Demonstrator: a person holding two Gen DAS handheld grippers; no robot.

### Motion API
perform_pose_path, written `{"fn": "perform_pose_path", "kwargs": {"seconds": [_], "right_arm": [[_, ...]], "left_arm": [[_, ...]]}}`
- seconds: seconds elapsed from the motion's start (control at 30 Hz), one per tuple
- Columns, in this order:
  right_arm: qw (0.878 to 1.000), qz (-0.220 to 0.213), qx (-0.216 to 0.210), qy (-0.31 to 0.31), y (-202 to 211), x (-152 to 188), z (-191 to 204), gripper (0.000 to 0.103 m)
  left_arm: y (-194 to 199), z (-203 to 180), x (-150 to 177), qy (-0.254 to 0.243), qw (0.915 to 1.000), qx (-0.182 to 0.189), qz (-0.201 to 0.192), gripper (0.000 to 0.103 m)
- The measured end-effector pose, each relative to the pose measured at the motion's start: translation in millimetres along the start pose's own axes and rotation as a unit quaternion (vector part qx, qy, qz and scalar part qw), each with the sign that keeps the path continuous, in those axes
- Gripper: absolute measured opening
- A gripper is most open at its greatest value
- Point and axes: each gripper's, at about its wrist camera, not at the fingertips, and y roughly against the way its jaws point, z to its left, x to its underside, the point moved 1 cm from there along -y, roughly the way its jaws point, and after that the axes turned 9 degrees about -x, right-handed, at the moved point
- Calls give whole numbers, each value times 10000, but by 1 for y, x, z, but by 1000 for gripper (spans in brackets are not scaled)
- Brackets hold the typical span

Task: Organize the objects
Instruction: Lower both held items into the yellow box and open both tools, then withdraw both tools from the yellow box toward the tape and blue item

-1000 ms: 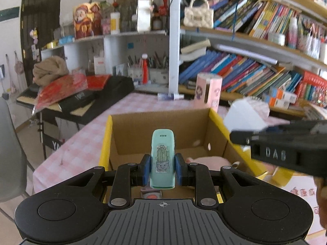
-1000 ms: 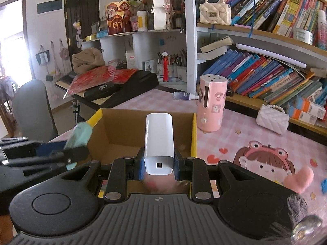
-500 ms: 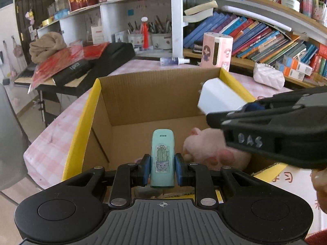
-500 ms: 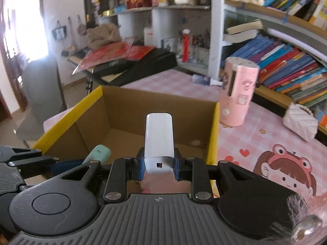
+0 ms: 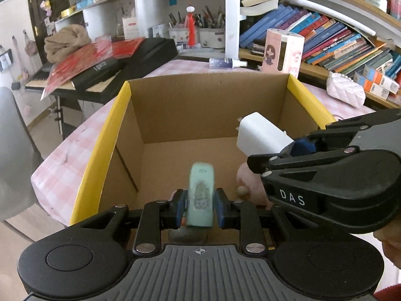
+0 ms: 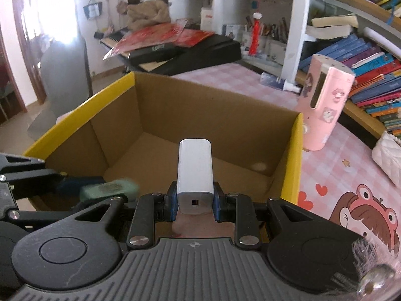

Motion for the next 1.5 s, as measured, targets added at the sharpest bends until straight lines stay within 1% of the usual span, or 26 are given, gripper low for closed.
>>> {"fn": "perform_pose_path", "kwargs": {"seconds": [0.17,0.47,0.5,0.53,0.63,0.8,0.9,1.0,1.3,1.43,1.5], "right_arm": [[9998,106,-138,-61,-1,-1,-3,24],[9999,88,-132,-69,-1,-1,-3,24],[9999,69,-124,-79,-1,0,-3,24],[9999,38,-106,-88,0,0,-3,24],[9998,-106,-5,-142,5,1,-3,25],[9990,-345,154,-250,18,-1,-1,27],[9980,-498,247,-306,28,0,1,27],[9964,-664,365,-368,39,2,3,30],[9889,-1082,812,-620,74,15,7,33],[9842,-1216,1075,-715,87,25,11,39],[9824,-1242,1195,-723,91,30,14,43]], "left_arm": [[-2,0,1,91,9999,-23,55,27],[1,1,2,106,9999,-109,-12,32],[2,1,2,114,9999,-99,-33,35],[4,1,2,118,9999,-71,-59,40],[9,1,4,108,9998,-44,-166,49],[18,4,4,137,9994,6,-325,53],[24,5,4,167,9988,18,-450,61],[33,7,5,206,9979,32,-618,66],[54,19,10,389,9952,54,-901,69],[62,27,14,497,9939,24,-989,73],[65,30,16,528,9935,29,-1007,73]]}}
